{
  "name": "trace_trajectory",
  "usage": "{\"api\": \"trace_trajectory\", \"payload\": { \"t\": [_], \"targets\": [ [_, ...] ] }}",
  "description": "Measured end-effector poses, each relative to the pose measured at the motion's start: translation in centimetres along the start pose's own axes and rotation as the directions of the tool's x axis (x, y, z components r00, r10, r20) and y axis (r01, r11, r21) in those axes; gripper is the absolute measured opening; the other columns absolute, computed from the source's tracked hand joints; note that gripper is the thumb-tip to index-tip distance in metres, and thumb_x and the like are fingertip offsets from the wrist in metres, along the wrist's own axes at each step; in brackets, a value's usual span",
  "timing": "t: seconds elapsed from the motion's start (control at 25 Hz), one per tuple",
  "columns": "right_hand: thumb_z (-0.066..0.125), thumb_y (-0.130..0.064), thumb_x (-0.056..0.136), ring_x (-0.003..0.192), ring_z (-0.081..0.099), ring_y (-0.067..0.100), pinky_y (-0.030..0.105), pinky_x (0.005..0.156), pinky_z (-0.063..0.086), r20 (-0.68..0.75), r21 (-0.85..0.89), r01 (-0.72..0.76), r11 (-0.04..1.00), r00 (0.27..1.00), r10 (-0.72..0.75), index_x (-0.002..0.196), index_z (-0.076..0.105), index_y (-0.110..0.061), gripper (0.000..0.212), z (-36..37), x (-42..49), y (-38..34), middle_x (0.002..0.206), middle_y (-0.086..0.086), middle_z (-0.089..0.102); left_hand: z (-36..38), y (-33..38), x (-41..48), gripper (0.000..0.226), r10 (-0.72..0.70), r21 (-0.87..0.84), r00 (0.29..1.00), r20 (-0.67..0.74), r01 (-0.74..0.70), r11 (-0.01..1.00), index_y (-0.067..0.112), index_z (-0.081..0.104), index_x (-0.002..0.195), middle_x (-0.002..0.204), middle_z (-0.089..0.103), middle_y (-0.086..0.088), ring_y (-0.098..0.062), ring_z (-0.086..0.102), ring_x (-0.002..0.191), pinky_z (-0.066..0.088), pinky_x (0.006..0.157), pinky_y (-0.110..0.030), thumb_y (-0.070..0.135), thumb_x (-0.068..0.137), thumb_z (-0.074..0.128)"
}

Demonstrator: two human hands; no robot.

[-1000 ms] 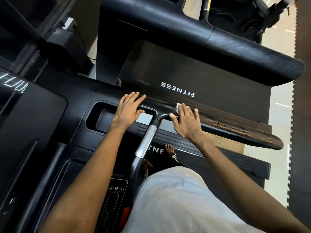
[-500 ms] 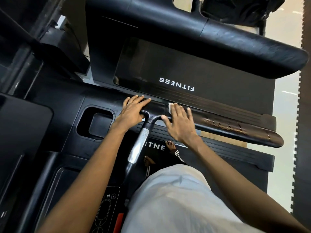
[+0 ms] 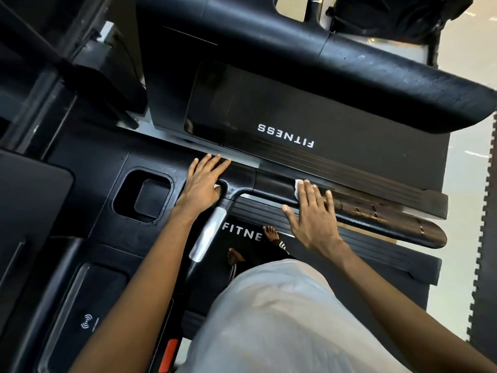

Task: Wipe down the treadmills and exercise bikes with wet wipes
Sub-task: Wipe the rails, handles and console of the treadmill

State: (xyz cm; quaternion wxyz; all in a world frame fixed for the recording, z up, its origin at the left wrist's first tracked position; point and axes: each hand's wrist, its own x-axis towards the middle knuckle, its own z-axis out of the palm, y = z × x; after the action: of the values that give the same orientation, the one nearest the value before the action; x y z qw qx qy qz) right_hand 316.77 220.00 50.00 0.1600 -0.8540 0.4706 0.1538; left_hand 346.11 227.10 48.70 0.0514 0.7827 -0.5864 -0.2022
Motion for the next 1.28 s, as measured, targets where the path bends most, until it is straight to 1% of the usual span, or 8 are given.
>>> {"api": "trace_trajectory", "payload": {
  "t": [0.12,0.28,0.4,0.52,0.68,0.92,1.08,1.28],
  "targets": [
    [0.002,-0.069,0.098,0.154,-0.007,0.029,0.044,0.123,-0.011,0.048,0.023,0.061,0.998,0.997,-0.062,0.159,-0.007,-0.009,0.086,0.1,0.5,-0.1,0.167,0.014,-0.004,0.3,1.2,-2.3,0.071,-0.131,-0.158,0.988,-0.078,0.118,0.98,0.025,0.032,0.157,0.166,0.024,-0.005,-0.02,0.012,0.155,0.0,0.127,-0.041,0.006,0.094,0.06],
    [0.011,-0.063,0.102,0.154,-0.012,0.027,0.041,0.124,-0.011,0.045,0.035,0.288,0.957,0.956,-0.289,0.159,-0.011,-0.011,0.08,0.1,1.9,-1.4,0.167,0.012,-0.01,1.4,4.5,-6.4,0.054,-0.323,-0.325,0.94,-0.11,0.273,0.905,0.025,0.033,0.157,0.167,0.018,-0.002,-0.027,0.026,0.15,0.029,0.119,-0.053,0.025,0.105,0.047],
    [0.013,-0.058,0.104,0.154,-0.015,0.02,0.045,0.126,-0.003,0.055,-0.013,0.45,0.893,0.892,-0.449,0.158,-0.016,-0.018,0.073,-0.4,2.3,0.8,0.167,0.004,-0.014,1.8,5.9,-8.1,0.055,-0.424,-0.404,0.906,-0.004,0.387,0.829,0.028,0.025,0.159,0.166,0.02,-0.002,-0.029,0.04,0.143,0.042,0.107,-0.048,0.042,0.107,0.037],
    [0.016,-0.055,0.105,0.154,-0.01,0.015,0.046,0.126,0.004,0.08,-0.051,0.529,0.847,0.848,-0.524,0.159,-0.013,-0.022,0.07,-1.1,2.9,2.9,0.168,-0.002,-0.01,2.1,6.3,-8.6,0.06,-0.5,-0.309,0.863,0.072,0.496,0.812,0.023,0.029,0.157,0.157,0.039,-0.01,-0.031,0.047,0.137,0.044,0.104,-0.048,0.054,0.105,0.03],
    [0.018,-0.059,0.105,0.155,-0.008,0.016,0.041,0.125,-0.006,0.084,0.121,0.472,0.873,0.872,-0.483,0.16,-0.009,-0.023,0.072,-1.0,4.5,-0.6,0.168,-0.002,-0.006,2.1,6.5,-8.1,0.06,-0.481,-0.254,0.875,0.056,0.478,0.841,0.022,0.038,0.149,0.145,0.054,-0.008,-0.034,0.057,0.126,0.049,0.097,-0.048,0.059,0.104,0.027],
    [0.006,-0.068,0.099,0.155,0.002,0.022,0.045,0.125,-0.005,0.095,0.025,0.244,0.97,0.965,-0.245,0.16,-0.005,-0.015,0.082,-1.1,2.0,3.0,0.168,0.006,0.002,2.0,7.4,-8.4,0.055,-0.476,-0.247,0.876,-0.078,0.445,0.861,0.018,0.038,0.149,0.144,0.051,-0.009,-0.033,0.057,0.123,0.051,0.093,-0.049,0.051,0.105,0.037],
    [0.011,-0.066,0.1,0.155,0.003,0.027,0.044,0.125,-0.006,0.083,0.181,0.189,0.965,0.975,-0.206,0.161,0.007,-0.011,0.082,-1.2,2.9,-1.3,0.168,0.012,0.007,3.3,8.3,-6.9,0.064,-0.303,-0.114,0.918,-0.254,0.283,0.952,0.013,0.035,0.154,0.157,0.035,-0.016,-0.034,0.038,0.14,0.039,0.112,-0.05,0.033,0.098,0.058],
    [0.008,-0.066,0.1,0.155,0.007,0.022,0.049,0.122,-0.011,0.034,0.084,0.118,0.989,0.992,-0.122,0.161,0.006,-0.014,0.081,-0.5,1.7,2.3,0.168,0.006,0.01,4.5,8.8,-3.8,0.071,-0.137,0.038,0.977,-0.16,0.145,0.989,0.018,0.032,0.157,0.164,0.028,-0.012,-0.029,0.02,0.153,0.019,0.122,-0.048,0.033,0.095,0.064]
  ]
}}
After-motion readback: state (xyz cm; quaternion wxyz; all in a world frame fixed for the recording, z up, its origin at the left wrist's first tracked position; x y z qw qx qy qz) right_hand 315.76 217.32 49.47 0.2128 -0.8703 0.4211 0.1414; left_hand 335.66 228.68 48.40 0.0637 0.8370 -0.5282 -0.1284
